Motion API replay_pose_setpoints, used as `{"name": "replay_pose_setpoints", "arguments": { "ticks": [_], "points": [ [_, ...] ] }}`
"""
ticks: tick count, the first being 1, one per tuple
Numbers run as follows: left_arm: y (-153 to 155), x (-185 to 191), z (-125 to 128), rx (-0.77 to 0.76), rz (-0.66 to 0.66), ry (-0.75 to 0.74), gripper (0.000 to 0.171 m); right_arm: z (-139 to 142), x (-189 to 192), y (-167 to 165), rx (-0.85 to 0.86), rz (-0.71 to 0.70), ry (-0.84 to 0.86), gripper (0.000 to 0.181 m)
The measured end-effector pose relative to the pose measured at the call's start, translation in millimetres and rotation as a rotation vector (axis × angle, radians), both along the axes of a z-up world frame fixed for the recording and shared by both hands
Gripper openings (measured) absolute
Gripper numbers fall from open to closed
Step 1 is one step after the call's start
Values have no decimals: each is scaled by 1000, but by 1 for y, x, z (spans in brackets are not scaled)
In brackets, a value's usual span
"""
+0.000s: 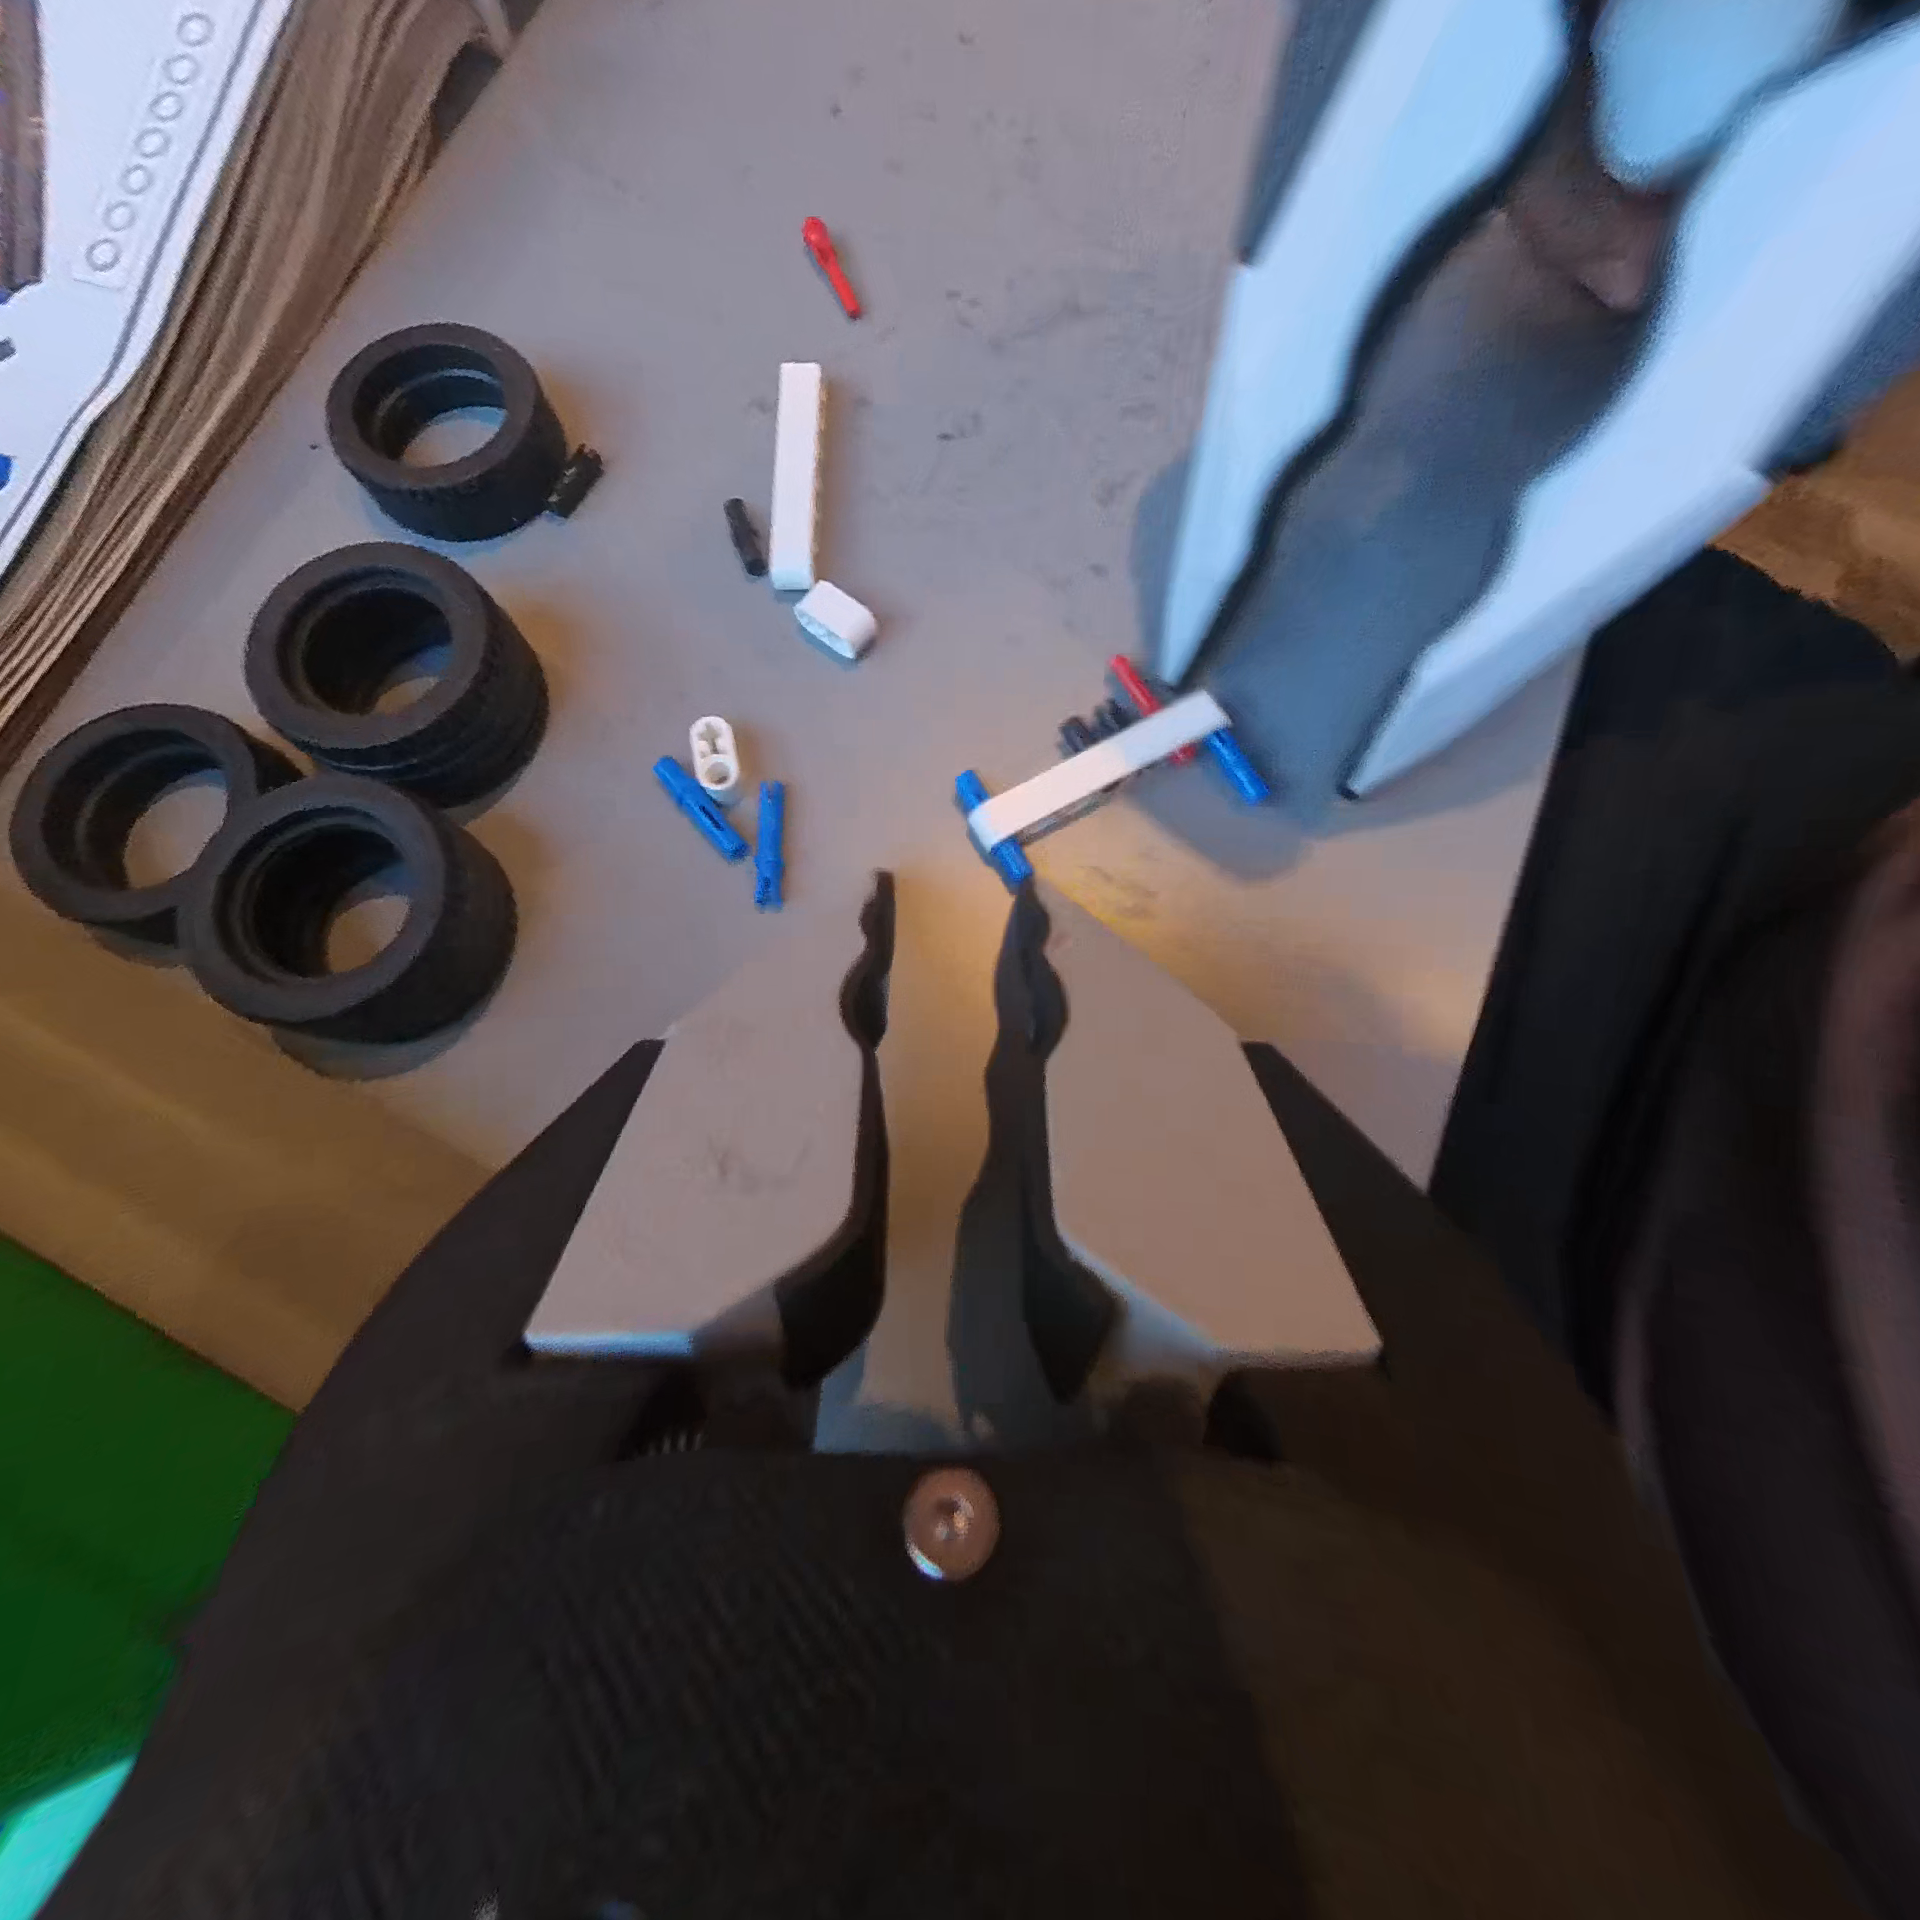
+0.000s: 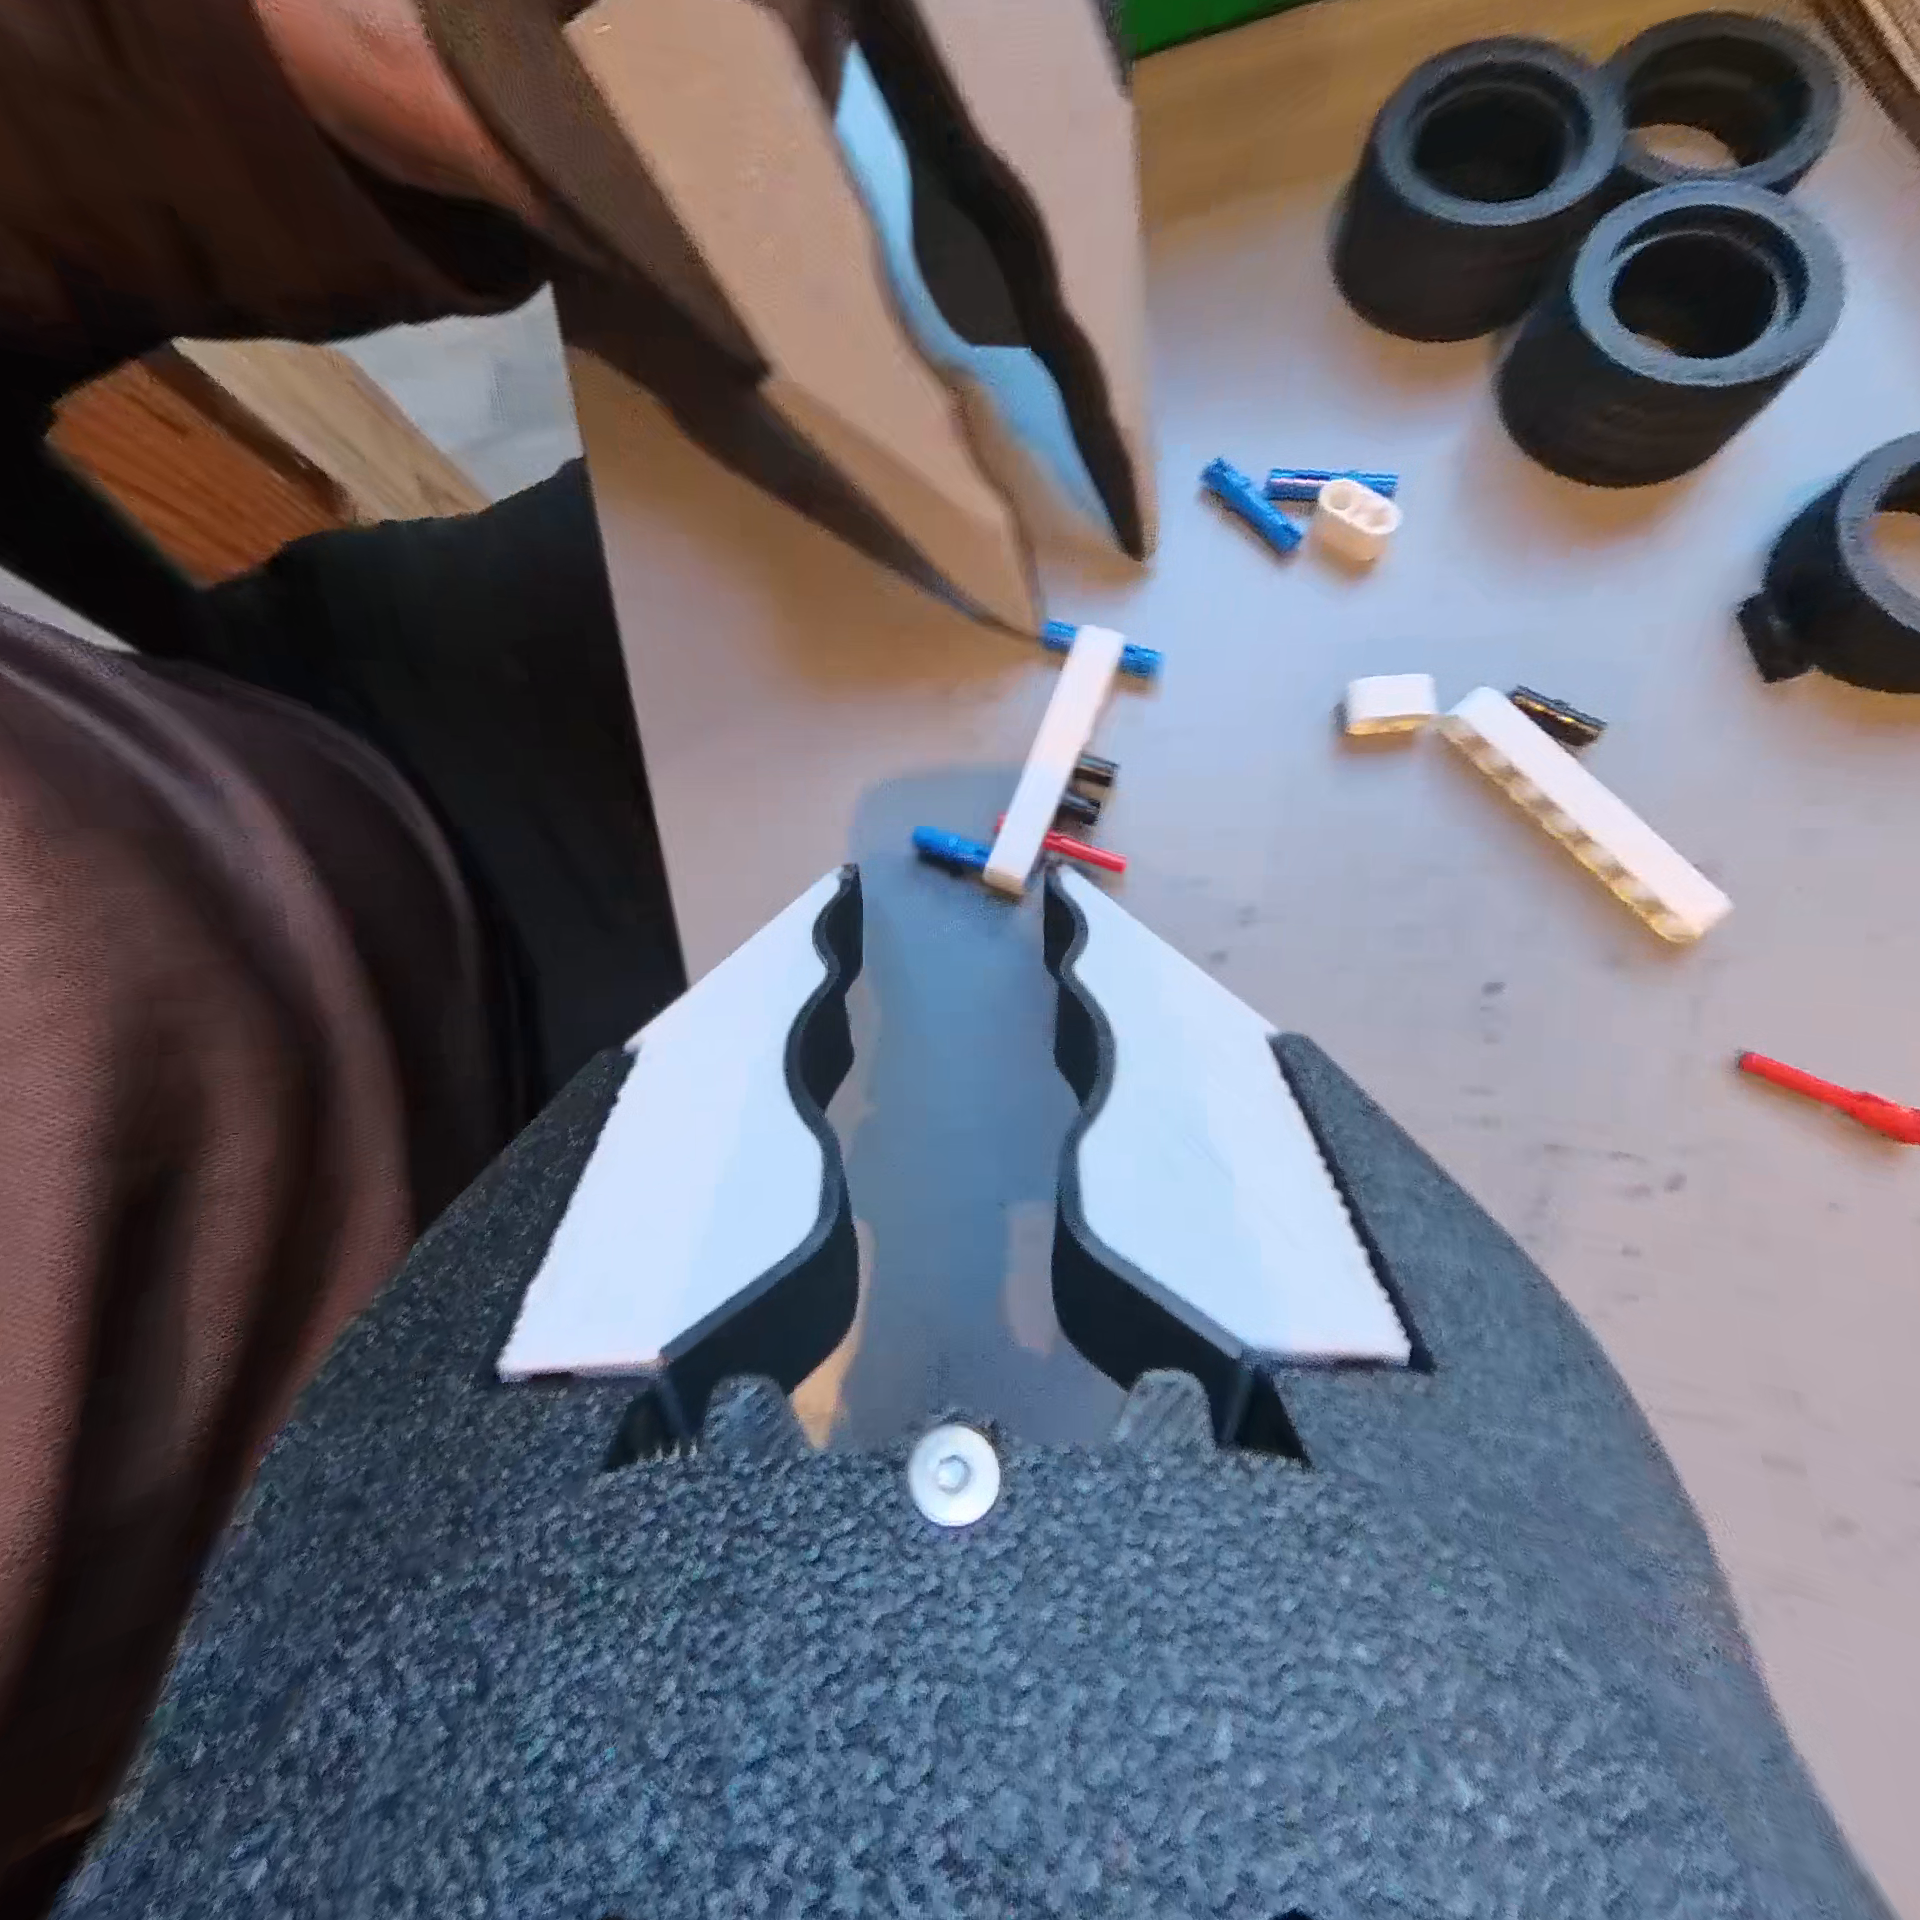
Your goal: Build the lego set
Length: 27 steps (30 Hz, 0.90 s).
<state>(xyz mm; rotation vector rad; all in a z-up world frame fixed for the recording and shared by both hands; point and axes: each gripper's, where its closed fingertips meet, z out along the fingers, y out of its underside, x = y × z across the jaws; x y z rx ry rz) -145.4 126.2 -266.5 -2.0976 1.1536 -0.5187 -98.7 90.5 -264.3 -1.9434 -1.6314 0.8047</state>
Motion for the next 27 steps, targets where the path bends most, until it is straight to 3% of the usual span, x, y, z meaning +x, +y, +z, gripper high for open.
{"name": "replay_pose_setpoints", "arguments": {
  "ticks": [5, 10, 14, 23, 27],
  "points": [
    [14, -5, 0, -9, 96, -6, 10, 3, -2, -24, 19, 61, 28, 30],
    [11, -9, 0, 29, 110, 17, 23, 20, 6, 1, 79, -27, 113, 29],
    [3, -10, 1, 46, 107, 23, 29, 8, 16, 16, 53, -67, 86, 31],
    [-5, -6, 1, -4, 65, -16, 29, 5, -4, -10, 63, 65, 88, 28],
    [-7, -4, 7, -9, 46, -60, 26, 17, -2, 7, 128, 3, 155, 27]
  ]
}}
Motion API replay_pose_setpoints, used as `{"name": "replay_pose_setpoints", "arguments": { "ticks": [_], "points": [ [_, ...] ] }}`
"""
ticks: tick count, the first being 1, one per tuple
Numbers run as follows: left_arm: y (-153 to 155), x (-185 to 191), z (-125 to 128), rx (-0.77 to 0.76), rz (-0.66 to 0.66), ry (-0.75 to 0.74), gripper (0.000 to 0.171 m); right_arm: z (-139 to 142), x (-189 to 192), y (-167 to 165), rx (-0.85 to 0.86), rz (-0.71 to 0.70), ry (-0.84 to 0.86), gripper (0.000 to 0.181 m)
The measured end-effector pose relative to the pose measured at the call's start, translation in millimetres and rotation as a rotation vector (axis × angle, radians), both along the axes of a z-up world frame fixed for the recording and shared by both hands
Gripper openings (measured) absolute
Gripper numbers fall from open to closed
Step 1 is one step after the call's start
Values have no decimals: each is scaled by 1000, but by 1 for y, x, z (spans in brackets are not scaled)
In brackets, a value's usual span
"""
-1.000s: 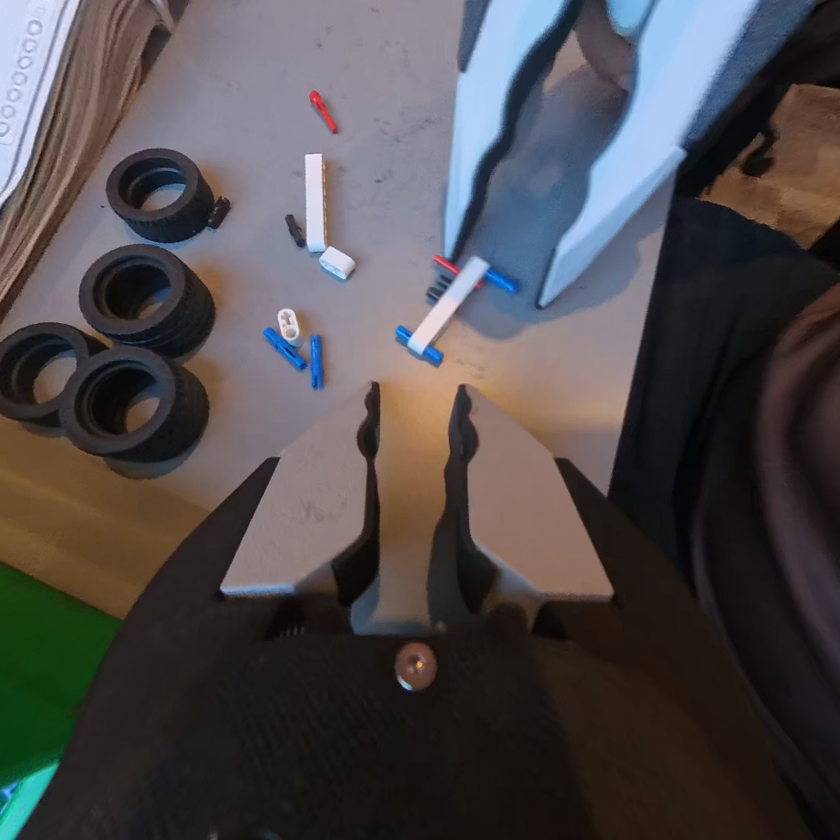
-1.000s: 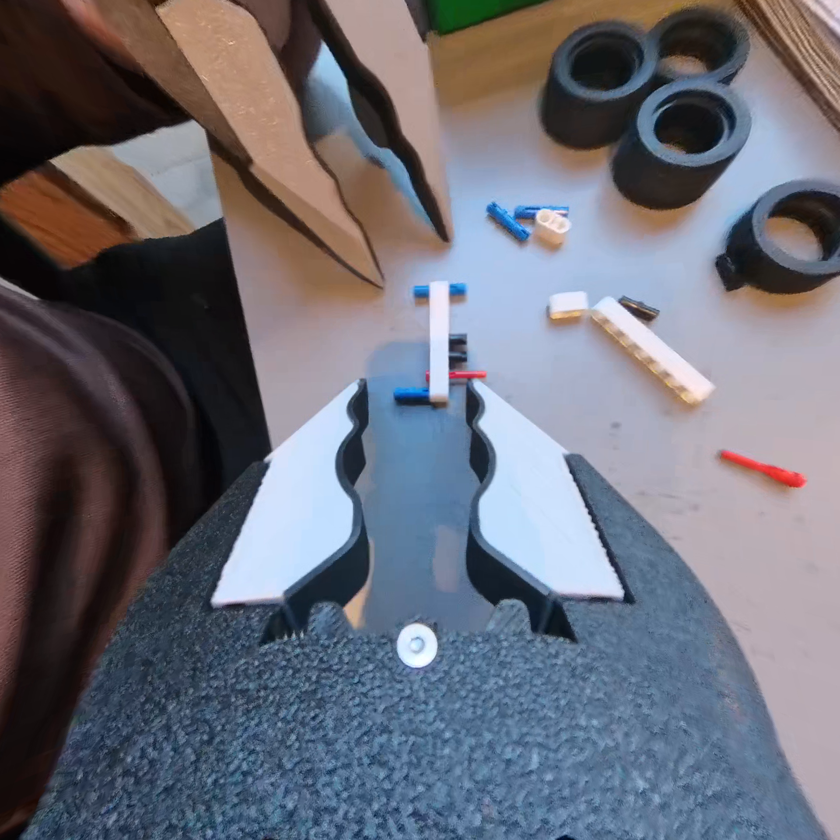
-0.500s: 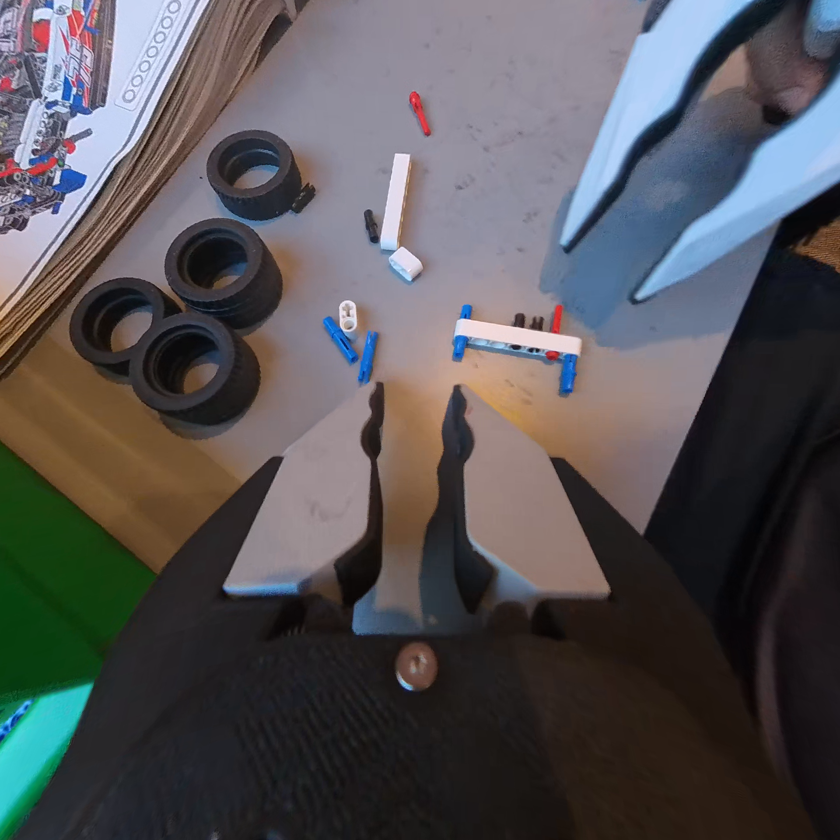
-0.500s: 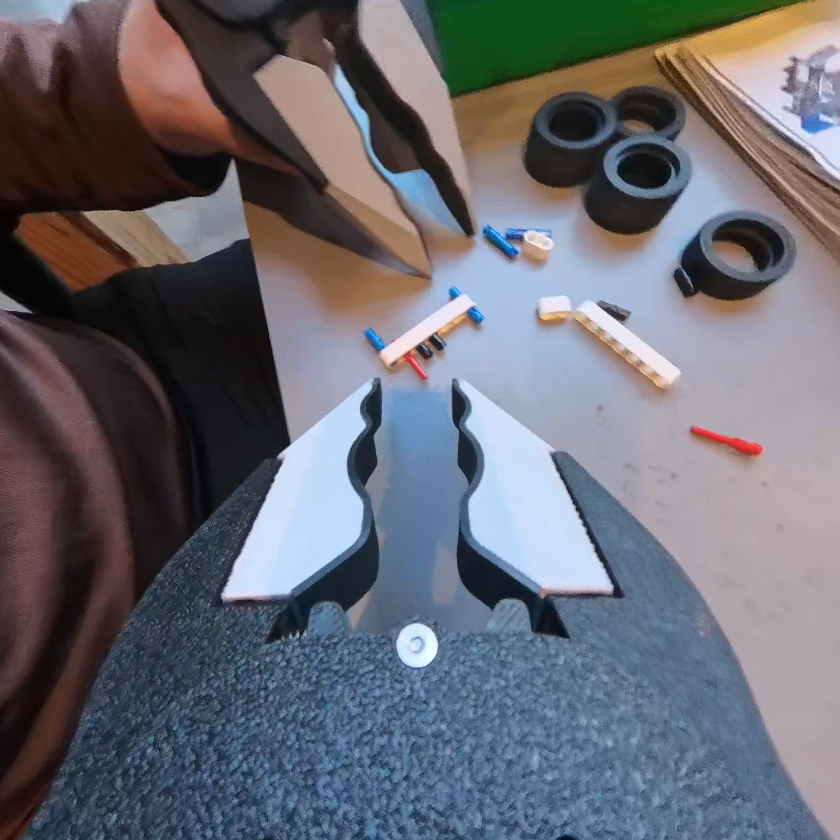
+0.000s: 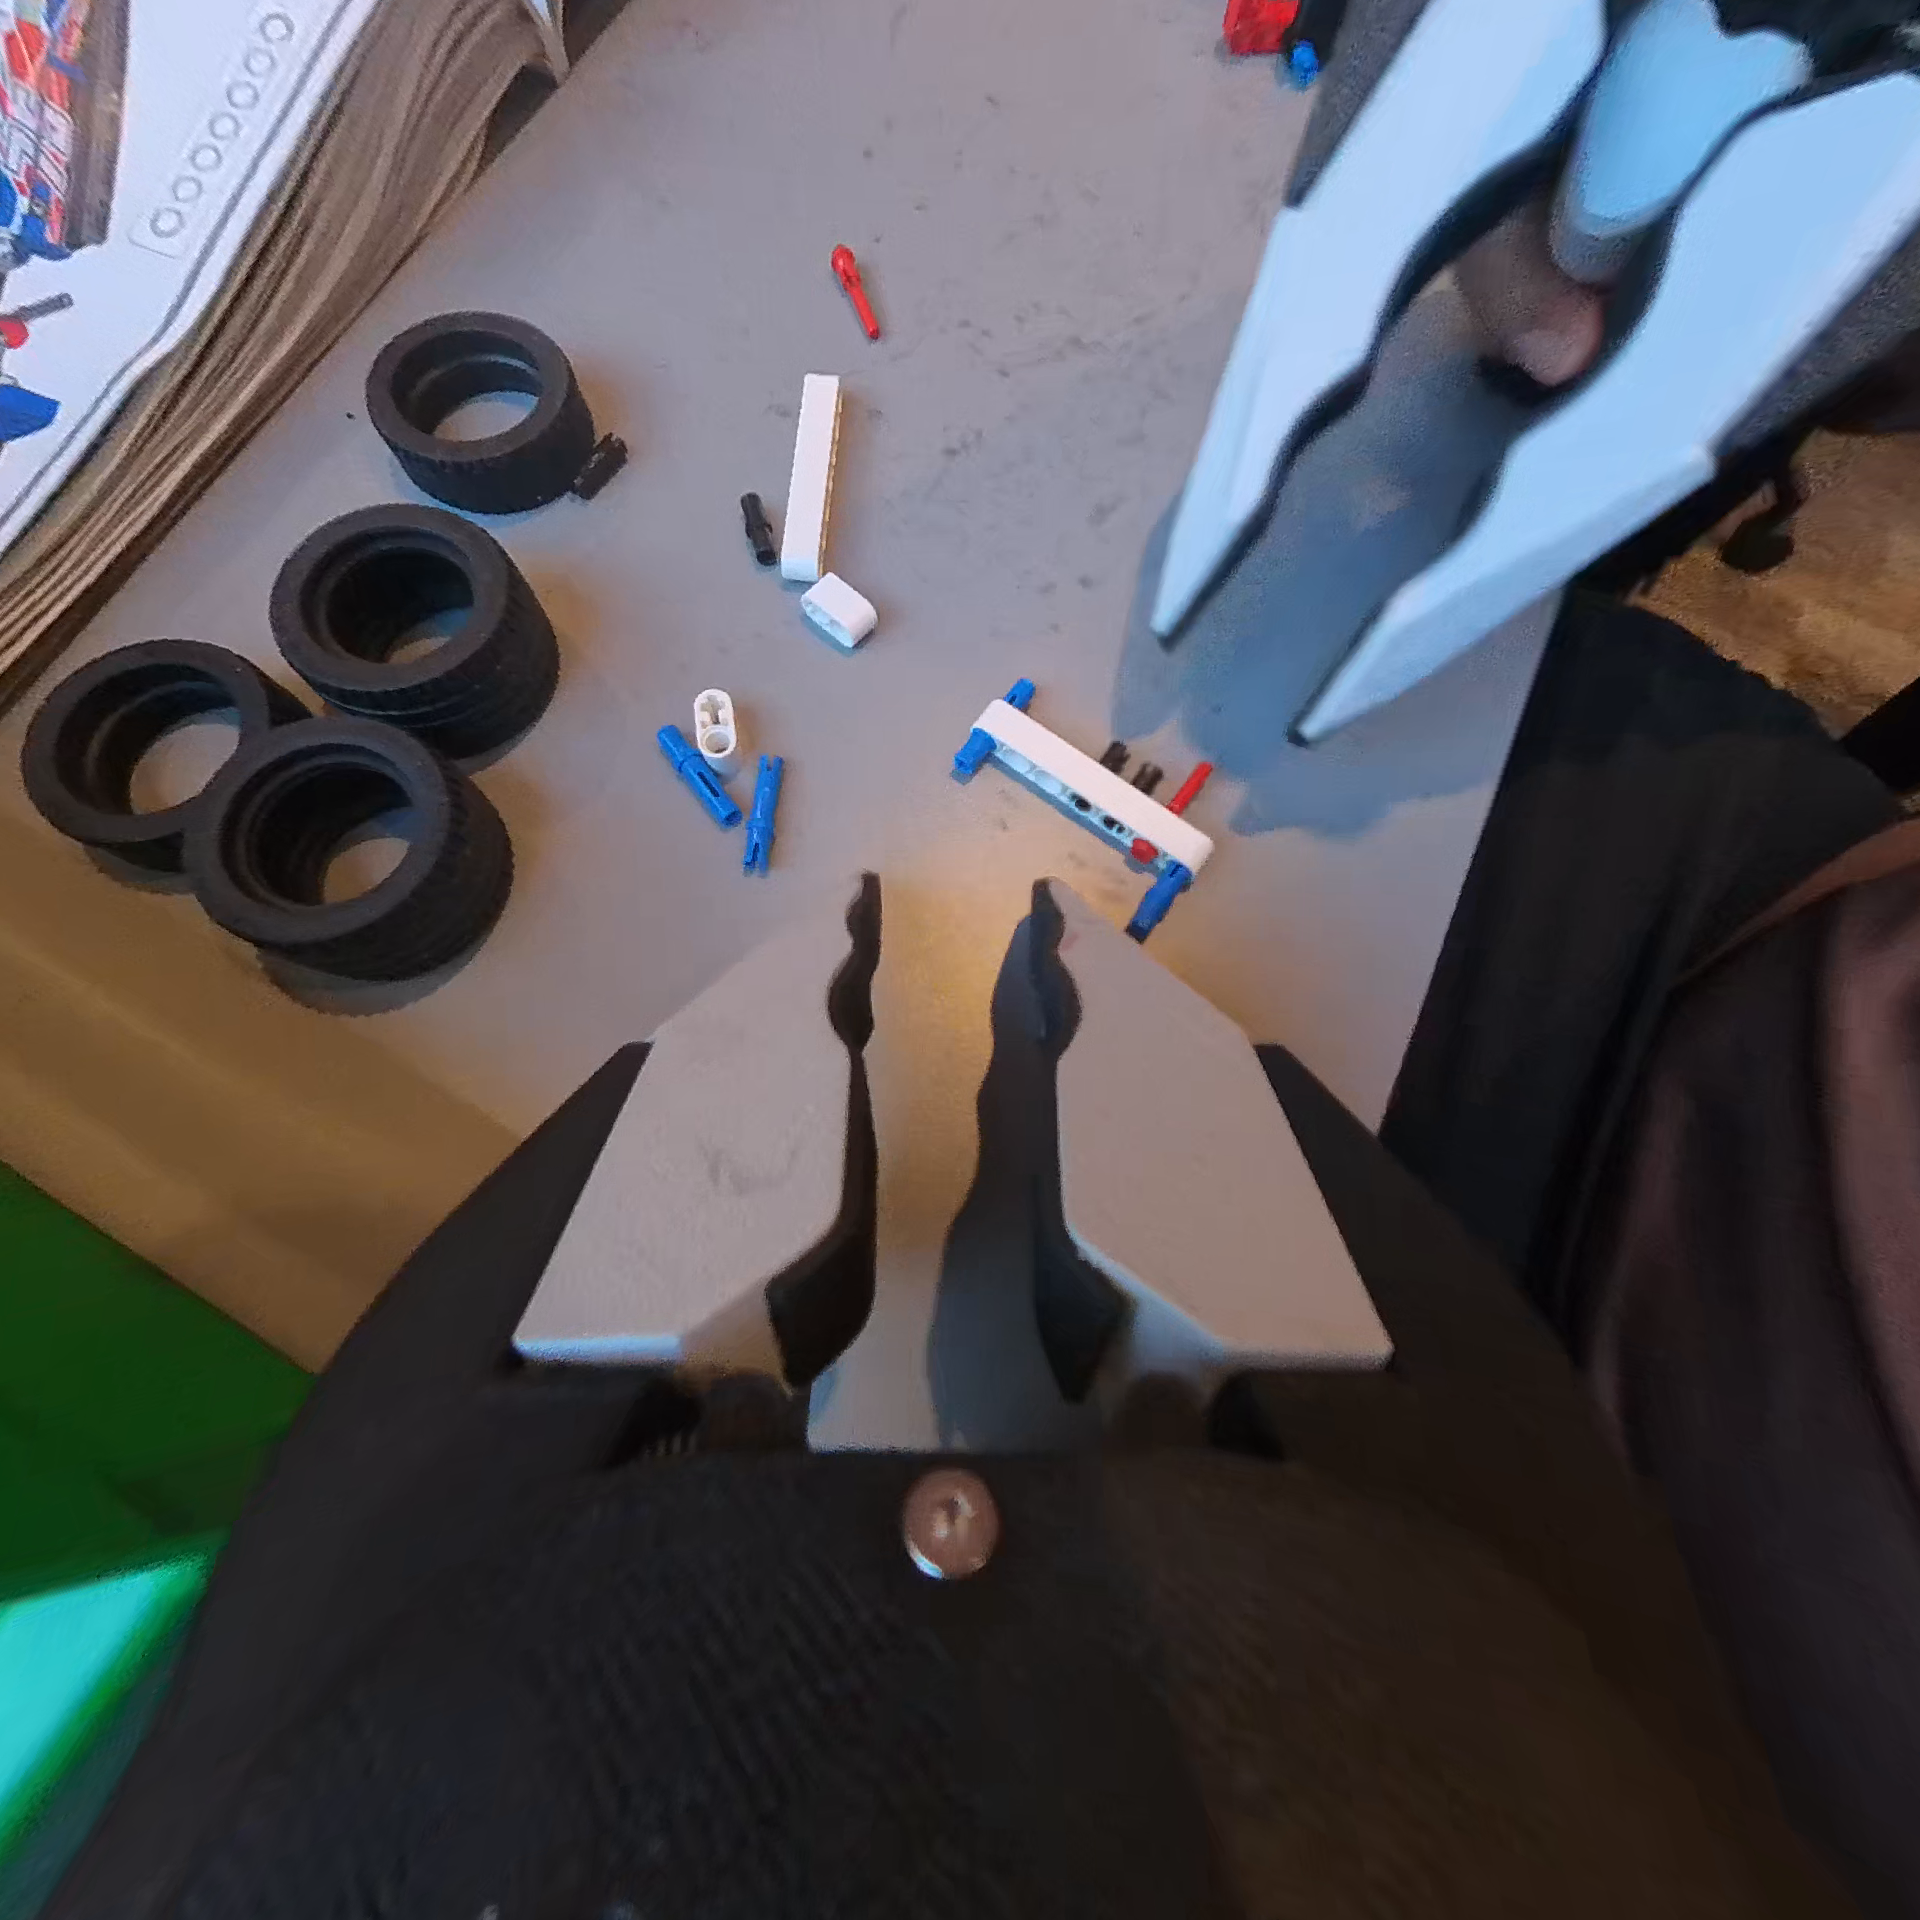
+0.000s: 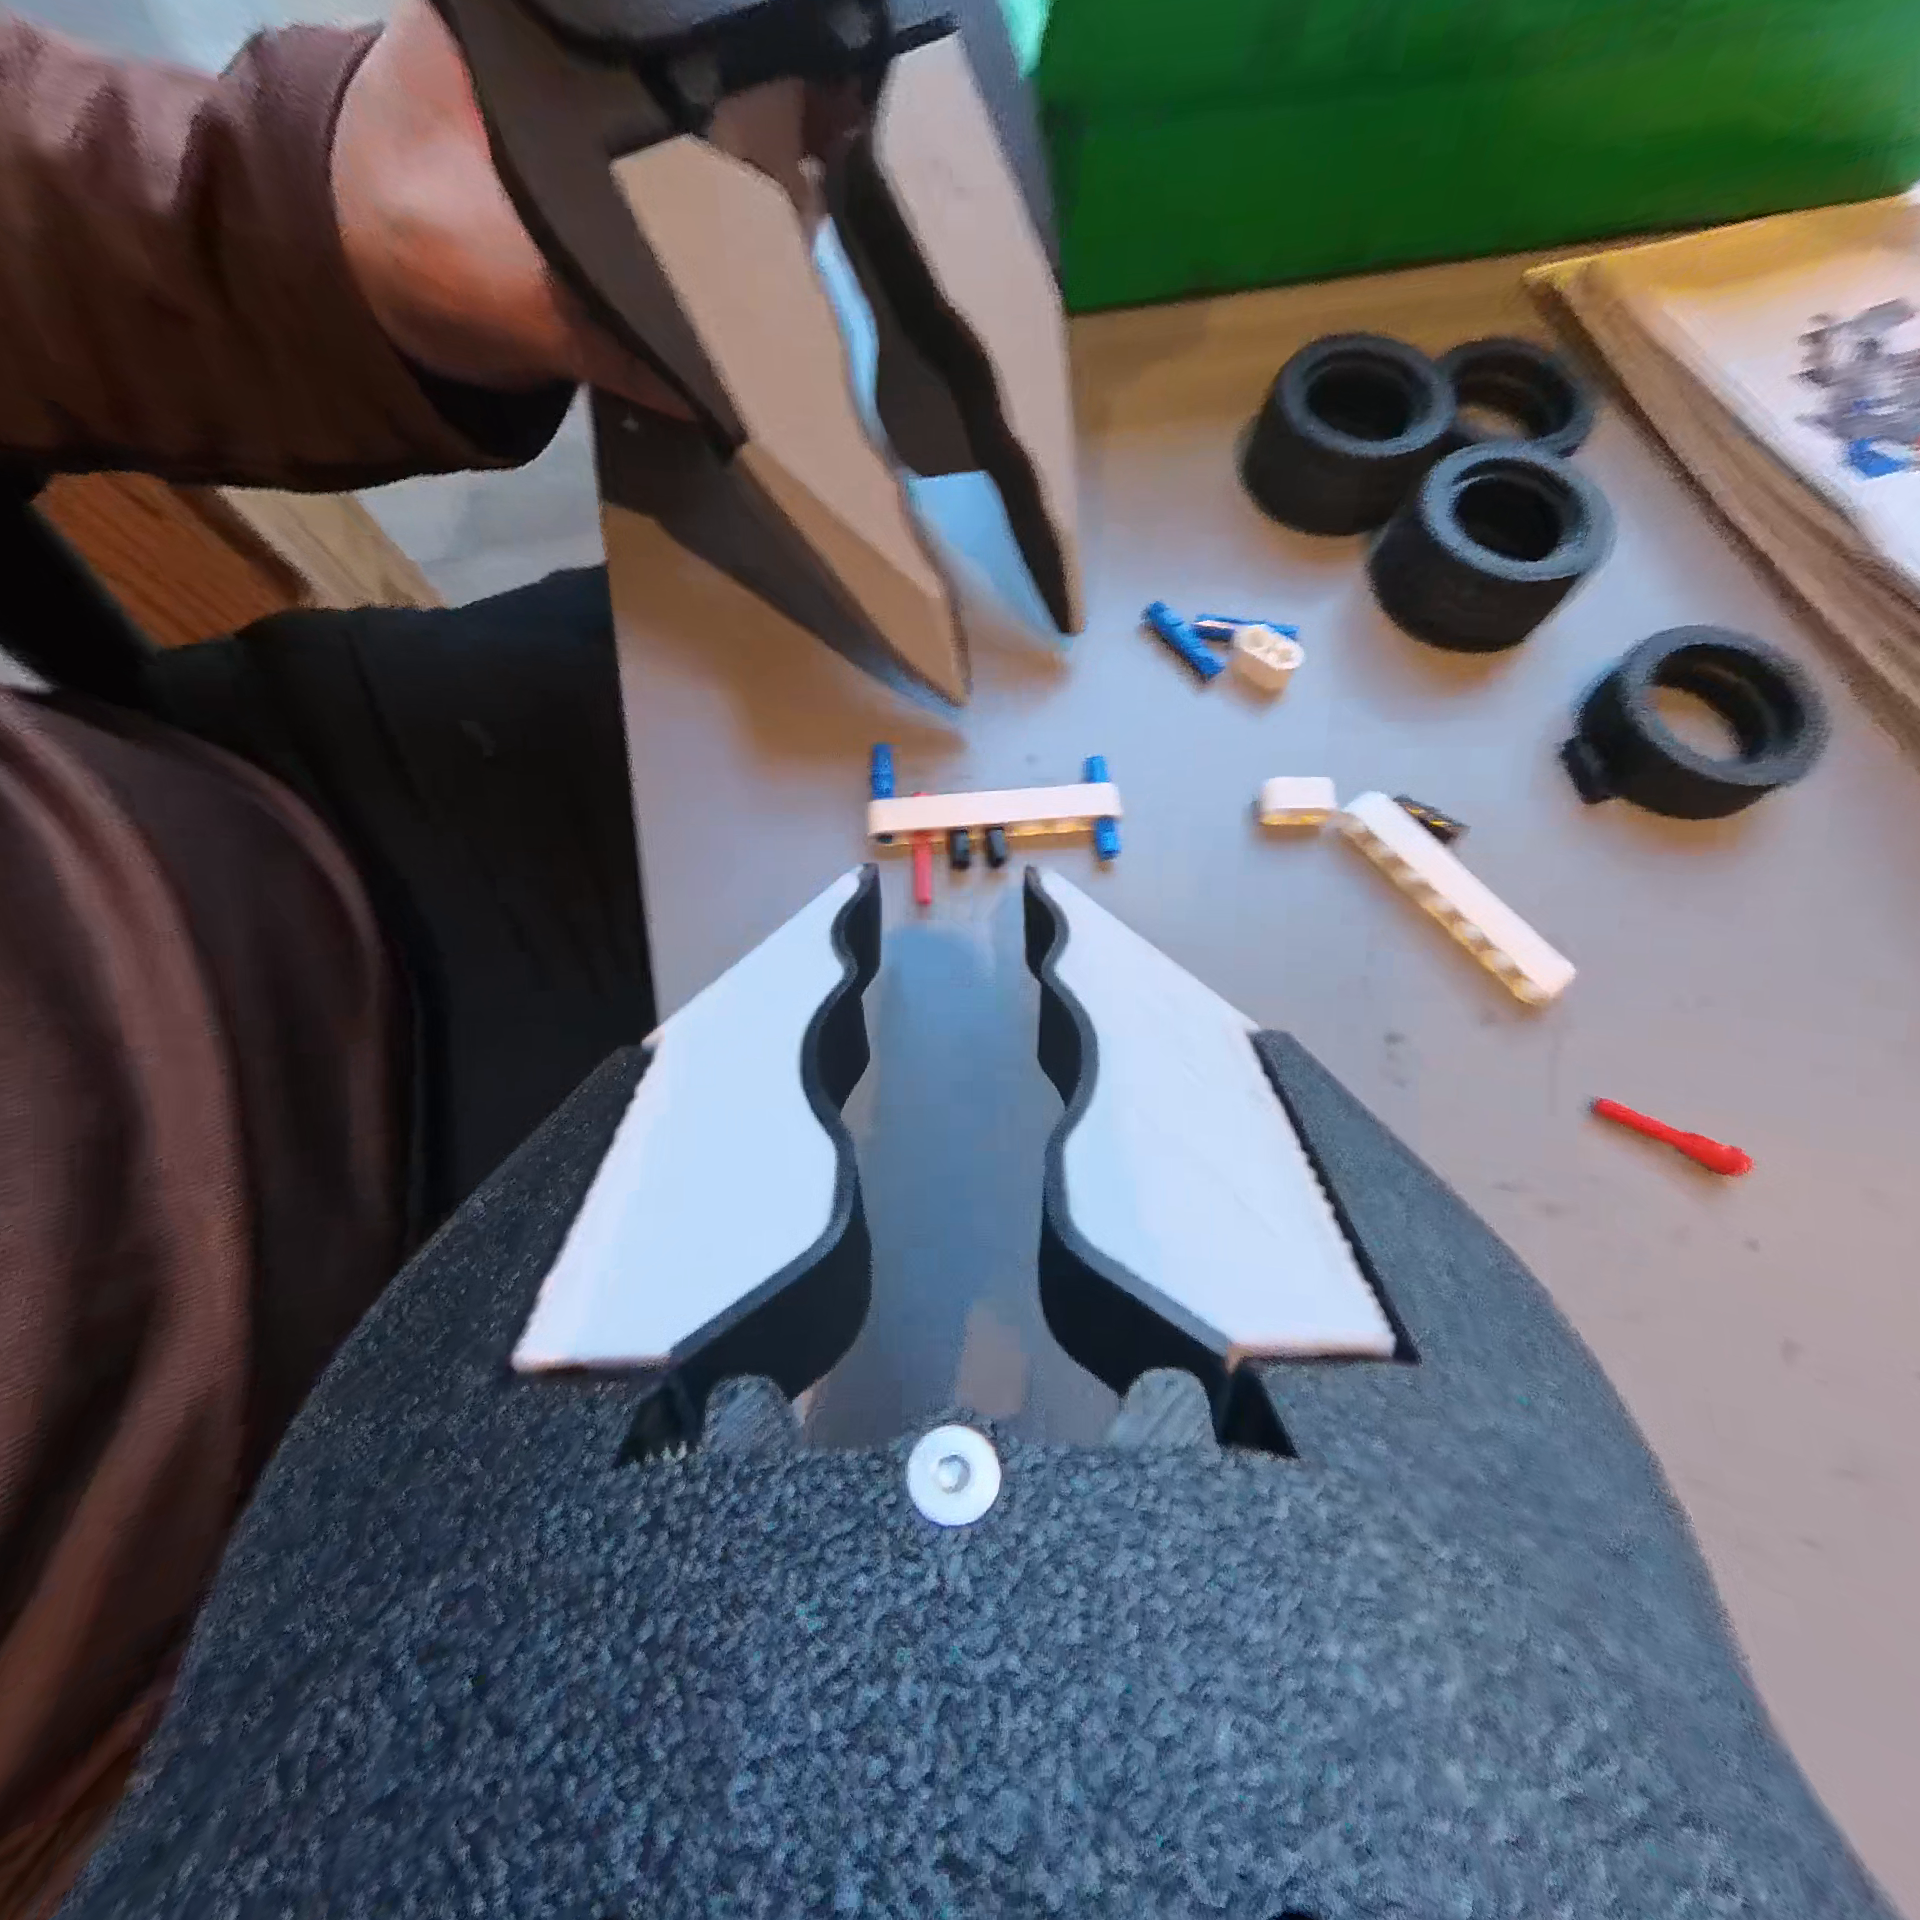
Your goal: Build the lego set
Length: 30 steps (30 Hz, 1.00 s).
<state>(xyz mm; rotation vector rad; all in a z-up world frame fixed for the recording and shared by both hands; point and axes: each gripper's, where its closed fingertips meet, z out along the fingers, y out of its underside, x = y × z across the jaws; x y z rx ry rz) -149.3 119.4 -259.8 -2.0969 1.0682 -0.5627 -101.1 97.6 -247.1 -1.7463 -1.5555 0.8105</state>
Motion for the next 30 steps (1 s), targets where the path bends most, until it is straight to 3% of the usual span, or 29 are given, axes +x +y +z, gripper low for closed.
{"name": "replay_pose_setpoints", "arguments": {
  "ticks": [6, 10, 16, 20, 24, 27, 30],
  "points": [
    [10, 1, 28, 189, 31, -93, 57, 26, 19, 53, 134, -218, 98, 32],
    [16, 4, 45, 272, 50, -168, 66, 31, 30, 71, 186, -325, 108, 40],
    [23, 5, 50, 321, 91, -171, 54, 17, 36, 85, 126, -412, 75, 47],
    [18, 9, 51, 307, 40, -198, 71, 28, 45, 100, 169, -486, 136, 63],
    [12, 16, 39, 301, -6, -108, 63, 29, 49, 104, 188, -507, 144, 70],
    [7, 20, 39, 373, -36, -58, 73, 22, 45, 101, 195, -479, 97, 73],
    [6, 20, 44, 420, -34, -64, 73, 17, 43, 100, 218, -469, 59, 77]
  ]
}}
